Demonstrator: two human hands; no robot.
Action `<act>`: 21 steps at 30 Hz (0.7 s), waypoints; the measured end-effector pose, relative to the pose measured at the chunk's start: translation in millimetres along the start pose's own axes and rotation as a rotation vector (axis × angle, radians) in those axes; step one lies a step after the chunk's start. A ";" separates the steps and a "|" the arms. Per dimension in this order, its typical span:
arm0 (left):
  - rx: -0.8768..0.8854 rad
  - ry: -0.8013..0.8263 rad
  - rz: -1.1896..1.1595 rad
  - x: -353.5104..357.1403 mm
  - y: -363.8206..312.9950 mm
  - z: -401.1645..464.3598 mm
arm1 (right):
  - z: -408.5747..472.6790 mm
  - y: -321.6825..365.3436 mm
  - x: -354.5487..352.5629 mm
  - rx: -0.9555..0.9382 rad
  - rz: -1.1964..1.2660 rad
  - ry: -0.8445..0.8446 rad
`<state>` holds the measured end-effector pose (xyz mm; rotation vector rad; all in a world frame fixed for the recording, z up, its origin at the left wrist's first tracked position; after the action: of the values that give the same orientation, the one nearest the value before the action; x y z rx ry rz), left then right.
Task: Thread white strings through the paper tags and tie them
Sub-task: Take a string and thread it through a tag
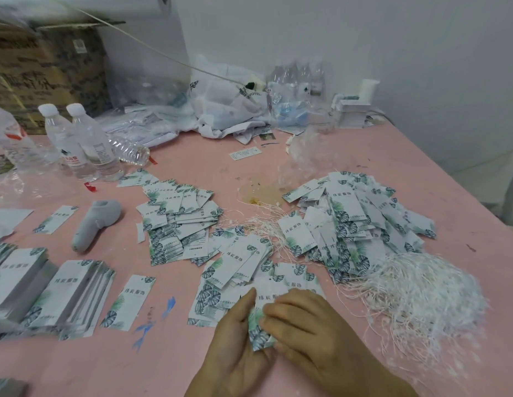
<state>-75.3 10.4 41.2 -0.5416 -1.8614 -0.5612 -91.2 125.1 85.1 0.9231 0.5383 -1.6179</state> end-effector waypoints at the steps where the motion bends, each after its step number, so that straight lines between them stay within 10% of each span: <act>1: 0.003 -0.015 0.007 0.3 -0.4 -0.4 | 0.1 1.4 0.8 -0.006 0.009 0.033; 5: 0.074 -0.072 0.115 -4.3 -3.2 0.4 | -0.8 2.5 3.2 0.033 0.178 0.067; 10: 0.360 -0.169 0.240 -0.3 -10.6 3.2 | -23.3 -40.9 -24.3 0.701 0.186 -0.217; 14: 0.373 -0.205 0.272 0.7 -10.2 2.6 | -48.5 -79.3 -32.1 1.053 -0.121 0.060; 21: 0.368 -0.187 0.326 4.3 -5.3 0.7 | -41.3 -86.8 -18.2 1.057 -0.301 0.209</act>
<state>-80.4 7.1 44.3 -0.6474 -1.9388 0.0517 -161.9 189.5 64.2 1.8606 -0.1110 -2.1114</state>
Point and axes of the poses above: each hand's wrist, its own z-axis towards the middle knuckle, its own x-axis out of the palm, y = z × x, the point moved 4 cm from there along z, towards the middle knuckle, and after that the axes turned 7 degrees about -x, right-handed, at the moved point
